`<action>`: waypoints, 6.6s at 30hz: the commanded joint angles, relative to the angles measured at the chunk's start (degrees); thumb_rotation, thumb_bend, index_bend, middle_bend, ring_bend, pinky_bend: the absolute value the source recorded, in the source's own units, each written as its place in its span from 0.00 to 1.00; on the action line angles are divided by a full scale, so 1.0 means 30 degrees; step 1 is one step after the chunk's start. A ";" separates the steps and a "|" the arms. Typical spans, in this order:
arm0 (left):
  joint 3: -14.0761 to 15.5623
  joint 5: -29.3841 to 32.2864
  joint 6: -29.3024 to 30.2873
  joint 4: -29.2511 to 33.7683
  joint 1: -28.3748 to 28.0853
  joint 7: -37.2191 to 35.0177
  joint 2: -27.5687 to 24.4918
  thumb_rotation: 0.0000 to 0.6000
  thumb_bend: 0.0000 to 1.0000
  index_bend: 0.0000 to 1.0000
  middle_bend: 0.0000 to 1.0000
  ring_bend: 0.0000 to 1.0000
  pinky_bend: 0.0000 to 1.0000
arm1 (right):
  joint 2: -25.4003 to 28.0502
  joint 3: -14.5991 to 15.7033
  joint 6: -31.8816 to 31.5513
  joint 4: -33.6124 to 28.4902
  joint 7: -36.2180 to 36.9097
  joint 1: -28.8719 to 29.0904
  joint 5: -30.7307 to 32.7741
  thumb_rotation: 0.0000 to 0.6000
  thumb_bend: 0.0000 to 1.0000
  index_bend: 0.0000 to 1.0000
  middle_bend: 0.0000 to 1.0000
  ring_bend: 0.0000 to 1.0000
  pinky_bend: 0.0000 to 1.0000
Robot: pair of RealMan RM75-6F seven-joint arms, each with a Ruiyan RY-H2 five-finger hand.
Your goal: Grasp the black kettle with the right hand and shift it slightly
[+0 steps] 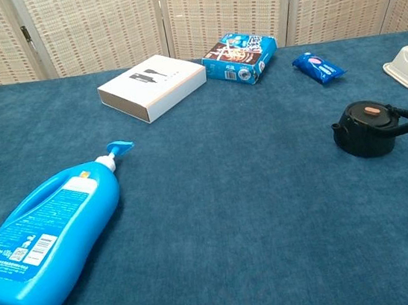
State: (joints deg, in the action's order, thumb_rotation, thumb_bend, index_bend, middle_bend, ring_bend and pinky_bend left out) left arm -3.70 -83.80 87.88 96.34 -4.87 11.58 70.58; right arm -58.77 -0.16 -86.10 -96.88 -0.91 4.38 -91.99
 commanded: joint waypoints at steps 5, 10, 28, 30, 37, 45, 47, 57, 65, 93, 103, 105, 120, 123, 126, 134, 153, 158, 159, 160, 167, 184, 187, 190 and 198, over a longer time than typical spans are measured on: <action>0.0055 0.0070 -0.0025 -0.0086 0.0087 -0.0092 0.0013 1.00 0.15 0.18 0.10 0.11 0.15 | 0.0019 0.0011 -0.0226 -0.0116 -0.0122 -0.0121 -0.0231 1.00 0.00 0.00 0.05 0.00 0.00; 0.0059 0.0141 -0.0136 -0.0088 0.0093 -0.0205 -0.0053 1.00 0.15 0.18 0.10 0.11 0.15 | 0.0016 -0.0054 -0.0271 -0.0228 -0.0314 -0.0099 -0.0342 1.00 0.00 0.00 0.06 0.00 0.00; 0.0240 0.0855 -0.0890 -0.0077 0.0161 -0.0371 -0.0265 1.00 0.15 0.18 0.10 0.11 0.15 | -0.0306 -0.1398 0.7469 -0.1008 -0.2830 0.4528 0.2614 1.00 0.00 0.20 0.23 0.11 0.00; 0.0240 0.0978 -0.1051 -0.0141 0.0129 -0.0398 -0.0270 1.00 0.15 0.18 0.10 0.11 0.15 | -0.0621 -0.1591 0.8394 -0.0710 -0.2952 0.5162 0.3107 1.00 0.00 0.24 0.25 0.14 0.00; 0.0185 0.1312 -0.1476 -0.0376 0.0013 -0.0607 -0.0232 1.00 0.15 0.18 0.10 0.11 0.15 | -0.1485 -0.2052 1.0464 0.0015 -0.3615 0.6741 0.4625 1.00 0.00 0.30 0.29 0.16 0.00; 0.0157 0.1543 -0.1896 -0.0578 -0.0131 -0.0843 -0.0182 1.00 0.15 0.18 0.10 0.11 0.15 | -0.2233 -0.2055 1.1634 0.0426 -0.4375 0.7795 0.5740 1.00 0.00 0.33 0.33 0.21 0.00; 0.0149 0.1546 -0.1944 -0.0610 -0.0158 -0.0918 -0.0182 1.00 0.15 0.18 0.10 0.11 0.15 | -0.2357 -0.1998 1.1775 0.0413 -0.4585 0.7963 0.5881 1.00 0.00 0.35 0.35 0.24 0.00; 0.0174 0.1666 -0.2151 -0.0798 -0.0192 -0.1248 -0.0162 1.00 0.15 0.18 0.10 0.11 0.15 | -0.2812 -0.1697 1.1926 0.0568 -0.4978 0.8313 0.6859 1.00 0.00 0.40 0.40 0.29 0.00; 0.0195 0.1665 -0.2242 -0.0921 -0.0230 -0.1387 -0.0112 1.00 0.15 0.18 0.10 0.11 0.15 | -0.3061 -0.1505 1.2051 0.0725 -0.5073 0.8591 0.7233 1.00 0.00 0.42 0.43 0.32 0.00; 0.0193 0.1811 -0.2349 -0.1134 -0.0258 -0.1546 0.0010 1.00 0.15 0.19 0.10 0.11 0.15 | -0.3382 -0.0769 1.2674 0.0970 -0.5690 0.9301 0.8479 1.00 0.00 0.44 0.45 0.37 0.00; 0.0210 0.1891 -0.2433 -0.1247 -0.0249 -0.1670 0.0038 1.00 0.15 0.19 0.10 0.11 0.15 | -0.3433 -0.0333 1.2722 0.0903 -0.6197 0.9362 0.8962 1.00 0.00 0.45 0.46 0.37 0.00; 0.0222 0.1883 -0.2442 -0.1262 -0.0246 -0.1696 0.0043 1.00 0.15 0.19 0.10 0.11 0.15 | -0.3433 -0.0224 1.2873 0.0917 -0.6399 0.9440 0.9183 1.00 0.00 0.46 0.46 0.37 0.00; 0.0225 0.2080 -0.2330 -0.1037 -0.0069 -0.1773 -0.0181 1.00 0.15 0.19 0.10 0.11 0.15 | -0.2937 -0.0840 1.5003 0.0857 -0.4606 1.0606 1.0233 1.00 0.00 0.70 0.71 0.61 0.00; 0.0245 0.2072 -0.2318 -0.0952 -0.0041 -0.1771 -0.0266 1.00 0.15 0.19 0.10 0.11 0.15 | -0.2683 -0.1058 1.5803 0.0820 -0.3651 1.0935 1.0075 1.00 0.00 0.72 0.75 0.64 0.00; 0.0256 0.2084 -0.2302 -0.0842 -0.0009 -0.1774 -0.0374 1.00 0.15 0.19 0.10 0.11 0.15 | -0.2356 -0.1284 1.6814 0.0766 -0.2610 1.1317 1.0119 1.00 0.00 0.73 0.80 0.69 0.00; 0.0255 0.2044 -0.2080 -0.0383 0.0110 -0.1646 -0.0661 1.00 0.15 0.19 0.10 0.11 0.15 | -0.1146 -0.1983 1.8947 0.0607 -0.0072 1.2151 0.9680 1.00 0.00 0.79 0.85 0.75 0.04; 0.0456 0.1727 -0.2154 0.0393 0.0079 -0.1314 -0.0903 1.00 0.15 0.19 0.10 0.11 0.15 | 0.0631 -0.2605 1.9026 0.0231 0.5837 1.1065 0.5903 1.00 0.00 0.85 0.88 0.77 0.04; 0.0450 0.1605 -0.2012 0.0533 0.0115 -0.1361 -0.0922 1.00 0.15 0.19 0.10 0.11 0.15 | 0.1073 -0.2415 1.8441 -0.0126 0.6502 1.0811 0.4828 1.00 0.00 0.87 0.89 0.77 0.04; 0.0455 0.1554 -0.1988 0.0569 0.0117 -0.1395 -0.0935 1.00 0.15 0.19 0.10 0.11 0.15 | 0.1171 -0.2362 1.8213 -0.0235 0.6560 1.0730 0.4648 1.00 0.00 0.88 0.89 0.77 0.04; 0.0461 0.1522 -0.1969 0.0588 0.0121 -0.1408 -0.0939 1.00 0.15 0.19 0.10 0.11 0.15 | 0.1255 -0.2323 1.8060 -0.0348 0.6612 1.0668 0.4557 1.00 0.00 0.90 0.90 0.78 0.04; 0.0512 0.1376 -0.2015 0.0734 0.0094 -0.1549 -0.0977 1.00 0.15 0.19 0.10 0.11 0.15 | 0.1796 -0.1988 1.7271 -0.0955 0.7065 1.0404 0.3804 1.00 0.00 0.97 0.92 0.79 0.00; 0.0546 0.1205 -0.2224 0.0911 -0.0039 -0.1980 -0.0968 0.41 0.15 0.19 0.10 0.11 0.15 | 0.2052 -0.1410 1.4756 -0.2346 0.3304 0.9531 0.5426 0.87 0.00 1.00 0.94 0.82 0.00; 0.0562 0.1194 -0.2255 0.0900 -0.0048 -0.2060 -0.0943 0.24 0.15 0.19 0.10 0.11 0.15 | 0.2042 -0.1394 1.4675 -0.2588 0.3004 0.9496 0.5973 0.85 0.00 1.00 0.94 0.82 0.00; 0.0578 0.1162 -0.2284 0.0890 -0.0055 -0.2213 -0.0962 0.10 0.15 0.19 0.10 0.11 0.15 | 0.2094 -0.1339 1.5001 -0.2788 0.3011 0.9592 0.6418 0.83 0.00 1.00 0.94 0.82 0.00; 0.0610 0.1067 -0.2302 0.0823 -0.0042 -0.2694 -0.1003 0.00 0.15 0.19 0.10 0.11 0.15 | 0.2055 -0.1350 1.4941 -0.2857 0.2592 0.9661 0.7175 0.79 0.00 1.00 0.95 0.82 0.00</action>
State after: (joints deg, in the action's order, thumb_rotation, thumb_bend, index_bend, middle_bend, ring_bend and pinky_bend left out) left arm -1.88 -80.56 80.96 98.84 -5.00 3.46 67.57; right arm -52.60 -4.22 -41.29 -105.39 6.94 33.31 -70.54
